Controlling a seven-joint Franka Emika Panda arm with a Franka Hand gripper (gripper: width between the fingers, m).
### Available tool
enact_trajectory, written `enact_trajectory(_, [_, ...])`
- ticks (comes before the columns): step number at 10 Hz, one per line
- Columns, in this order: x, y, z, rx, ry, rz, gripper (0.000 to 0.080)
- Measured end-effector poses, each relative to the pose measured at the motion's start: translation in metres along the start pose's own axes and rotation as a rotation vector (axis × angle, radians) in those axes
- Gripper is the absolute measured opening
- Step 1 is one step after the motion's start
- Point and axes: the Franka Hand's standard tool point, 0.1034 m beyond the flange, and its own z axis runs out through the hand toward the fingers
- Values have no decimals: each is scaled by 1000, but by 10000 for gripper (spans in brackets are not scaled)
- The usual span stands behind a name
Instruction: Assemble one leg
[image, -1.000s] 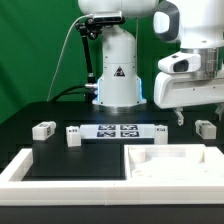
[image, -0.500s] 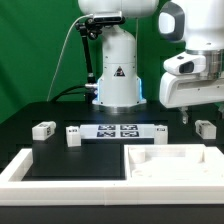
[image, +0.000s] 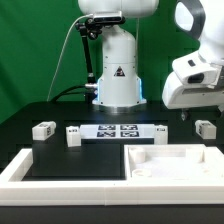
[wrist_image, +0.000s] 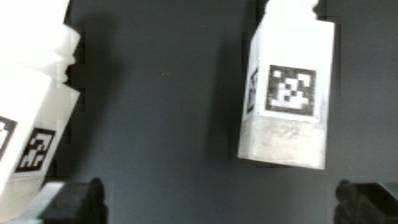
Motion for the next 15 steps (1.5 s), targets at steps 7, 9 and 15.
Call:
enact_trajectory(7, [-4, -11, 32, -9, -299, 1, 649])
enact_trajectory(9, [-7, -13, 39, -5, -315, 1, 649])
enact_trajectory(15, [-11, -24, 42, -11, -326, -8, 649])
